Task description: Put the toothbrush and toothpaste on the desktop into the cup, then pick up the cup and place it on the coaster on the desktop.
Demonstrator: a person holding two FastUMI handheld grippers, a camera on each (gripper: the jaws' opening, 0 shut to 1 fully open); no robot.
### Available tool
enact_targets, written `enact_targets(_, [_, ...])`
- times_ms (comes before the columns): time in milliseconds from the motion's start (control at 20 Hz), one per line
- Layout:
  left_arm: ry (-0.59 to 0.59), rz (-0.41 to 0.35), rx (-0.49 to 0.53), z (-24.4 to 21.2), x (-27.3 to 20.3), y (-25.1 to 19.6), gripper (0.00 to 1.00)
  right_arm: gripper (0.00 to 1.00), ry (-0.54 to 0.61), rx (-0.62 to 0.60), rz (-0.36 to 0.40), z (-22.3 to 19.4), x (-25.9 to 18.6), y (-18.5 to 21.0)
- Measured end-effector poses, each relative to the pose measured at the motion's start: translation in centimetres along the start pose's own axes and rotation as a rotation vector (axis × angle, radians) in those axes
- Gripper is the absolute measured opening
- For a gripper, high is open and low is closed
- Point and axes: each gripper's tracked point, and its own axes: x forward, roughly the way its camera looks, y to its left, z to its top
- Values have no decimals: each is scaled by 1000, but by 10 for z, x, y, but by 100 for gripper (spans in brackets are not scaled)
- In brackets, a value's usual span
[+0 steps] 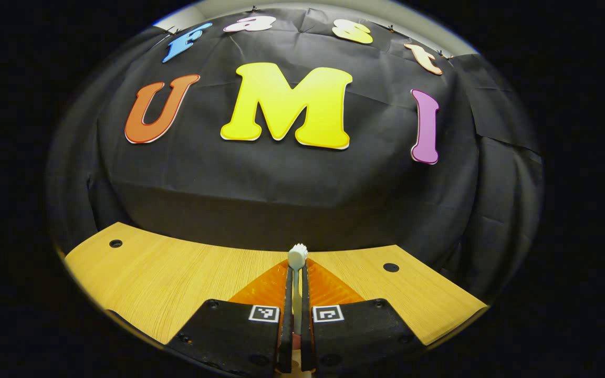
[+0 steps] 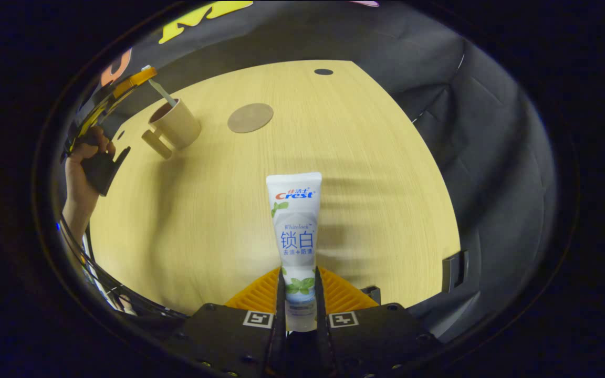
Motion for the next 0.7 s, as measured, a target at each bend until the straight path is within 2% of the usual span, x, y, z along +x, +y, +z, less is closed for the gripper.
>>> enact_targets(100, [16,-14,0,-4,-1,-3,10,21,0,5,-1,0,0,0])
enact_targets(300, [32,8,15,-10,-6,-2,100,24,0,-4,2,-1,1,-1])
enact_targets(400, [27,11,16,-8,-9,-3,97,21,-8,-8,7,0,1,-1])
enact_targets(650, [6,30,37,5,-24,6,97,24,-36,-19,34,5,-3,1])
enact_targets(700, [4,36,35,7,-29,10,97,21,-48,-24,45,9,-6,2])
